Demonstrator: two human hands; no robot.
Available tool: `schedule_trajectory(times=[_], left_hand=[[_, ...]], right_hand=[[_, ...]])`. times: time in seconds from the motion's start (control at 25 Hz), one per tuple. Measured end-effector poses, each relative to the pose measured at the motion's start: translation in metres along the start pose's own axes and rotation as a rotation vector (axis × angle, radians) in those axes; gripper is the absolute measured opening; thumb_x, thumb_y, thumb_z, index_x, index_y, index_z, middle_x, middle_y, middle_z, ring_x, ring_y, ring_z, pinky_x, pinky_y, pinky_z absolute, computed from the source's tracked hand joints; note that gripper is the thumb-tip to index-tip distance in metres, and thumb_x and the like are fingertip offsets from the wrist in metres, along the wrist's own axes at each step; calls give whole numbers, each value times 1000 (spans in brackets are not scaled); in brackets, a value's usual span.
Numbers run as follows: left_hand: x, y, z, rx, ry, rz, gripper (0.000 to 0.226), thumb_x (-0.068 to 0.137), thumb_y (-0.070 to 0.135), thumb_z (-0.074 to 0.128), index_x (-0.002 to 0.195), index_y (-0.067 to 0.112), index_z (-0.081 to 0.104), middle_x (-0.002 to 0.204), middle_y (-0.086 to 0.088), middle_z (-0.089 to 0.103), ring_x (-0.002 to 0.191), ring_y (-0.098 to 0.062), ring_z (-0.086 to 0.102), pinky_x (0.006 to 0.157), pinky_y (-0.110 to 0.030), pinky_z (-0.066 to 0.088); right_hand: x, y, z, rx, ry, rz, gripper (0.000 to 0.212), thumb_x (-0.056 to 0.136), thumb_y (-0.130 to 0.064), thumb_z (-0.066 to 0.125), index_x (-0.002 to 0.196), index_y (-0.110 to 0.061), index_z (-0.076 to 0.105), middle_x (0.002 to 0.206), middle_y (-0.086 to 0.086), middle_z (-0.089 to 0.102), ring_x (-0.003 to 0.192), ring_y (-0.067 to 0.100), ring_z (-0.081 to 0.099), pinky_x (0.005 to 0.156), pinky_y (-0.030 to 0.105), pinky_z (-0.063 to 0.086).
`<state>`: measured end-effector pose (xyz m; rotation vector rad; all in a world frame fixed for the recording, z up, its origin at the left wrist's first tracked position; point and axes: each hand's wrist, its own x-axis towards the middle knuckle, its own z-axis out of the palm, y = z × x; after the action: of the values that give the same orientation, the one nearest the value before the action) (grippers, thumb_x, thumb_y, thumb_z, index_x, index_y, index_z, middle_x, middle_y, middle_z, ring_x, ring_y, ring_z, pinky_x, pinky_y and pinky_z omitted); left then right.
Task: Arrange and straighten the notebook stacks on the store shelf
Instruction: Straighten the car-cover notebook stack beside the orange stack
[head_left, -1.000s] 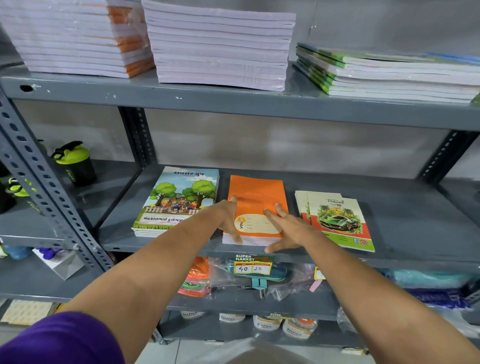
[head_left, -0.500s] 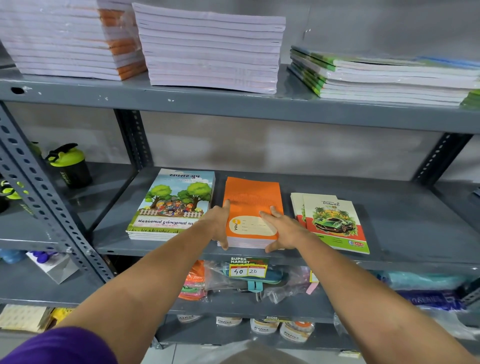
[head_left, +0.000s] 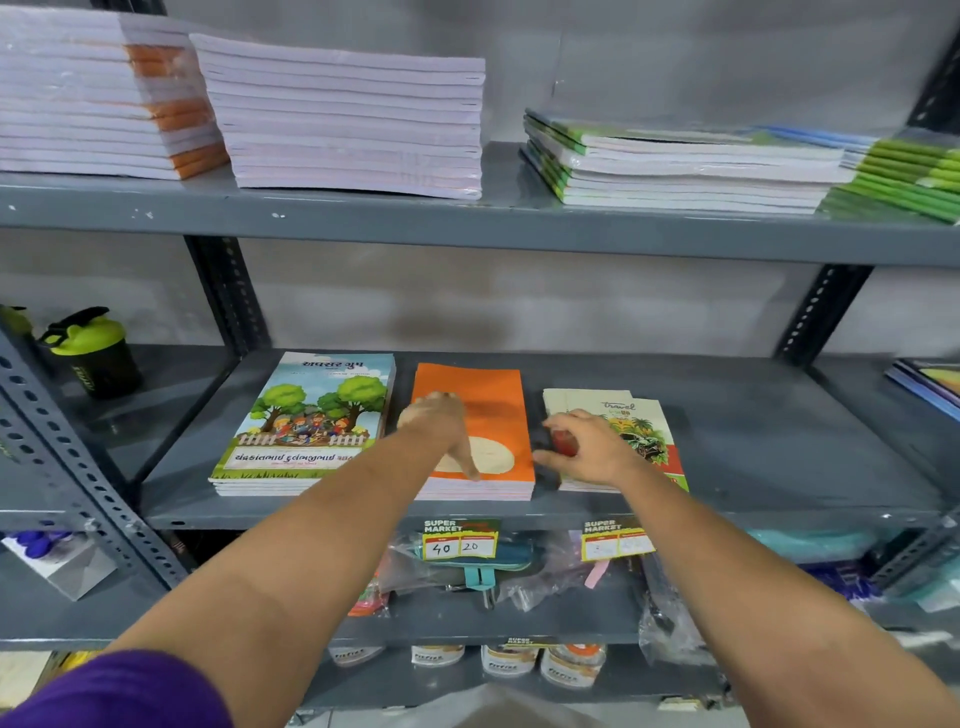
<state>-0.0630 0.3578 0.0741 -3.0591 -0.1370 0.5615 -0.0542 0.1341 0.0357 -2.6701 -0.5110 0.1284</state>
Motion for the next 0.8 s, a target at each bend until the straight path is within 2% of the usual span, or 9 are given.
schedule_trajectory(times=[0.08, 0.16, 0.24, 0.32, 0.44, 0.64, 0.72, 0.8], left_hand=[[3, 30, 2, -1, 50, 87, 127, 52, 65, 82, 149, 10, 20, 152, -10, 31, 139, -35, 30, 107, -53, 37], [7, 63, 9, 6, 66, 177, 119, 52, 70, 78, 145, 12, 30, 149, -8, 37, 139, -32, 30, 111, -57, 28], [11, 90, 17, 37, 76, 236, 118, 50, 76, 73, 142, 14, 34, 149, -7, 39, 141, -31, 26, 113, -64, 13], [16, 114, 24, 69, 73, 244, 127, 48, 81, 69, 148, 14, 26, 154, -7, 33, 146, -32, 15, 110, -69, -2], [23, 134, 33, 53, 58, 218, 137, 46, 82, 69, 151, 12, 14, 158, -9, 26, 148, -33, 9, 105, -71, -14], [26, 147, 41, 20, 159, 184, 126, 53, 73, 74, 148, 6, 24, 150, -9, 39, 143, -31, 27, 107, -71, -10], [25, 148, 41, -17, 162, 146, 127, 54, 70, 76, 147, 2, 22, 144, -10, 47, 141, -31, 31, 109, -69, -10], [24, 149, 40, -36, 144, 131, 129, 54, 68, 78, 147, 1, 19, 143, -12, 48, 142, -33, 30, 110, -68, -11]], right_hand=[[-7, 23, -12, 90, 200, 65, 33, 82, -39, 67, 108, -19, 65, 115, 4, 62, 108, 25, 60, 95, 40, 49], [-15, 48, -26, -32, 277, 198, 24, 83, -35, 65, 103, -22, 66, 116, 4, 61, 114, 26, 54, 91, 39, 50], [-23, 69, -34, -191, 221, 396, 38, 79, -47, 66, 110, -25, 62, 123, 6, 56, 119, 29, 48, 89, 41, 50], [-30, 89, -37, -170, 142, 527, 55, 74, -58, 68, 116, -24, 59, 123, 9, 57, 117, 31, 52, 88, 40, 50], [-30, 99, -32, -16, 116, 475, 60, 75, -55, 70, 123, -22, 58, 121, 10, 66, 111, 29, 61, 87, 35, 52], [-15, 94, -28, -19, 118, 367, 60, 84, -50, 61, 136, -22, 50, 125, 11, 64, 115, 30, 59, 90, 38, 51], [-13, 97, -28, -19, 53, 339, 65, 84, -54, 59, 140, -23, 44, 131, 10, 61, 119, 29, 57, 94, 39, 50], [-18, 103, -33, 48, -87, 323, 84, 75, -62, 65, 146, -29, 33, 142, 8, 50, 127, 31, 49, 103, 42, 43]])
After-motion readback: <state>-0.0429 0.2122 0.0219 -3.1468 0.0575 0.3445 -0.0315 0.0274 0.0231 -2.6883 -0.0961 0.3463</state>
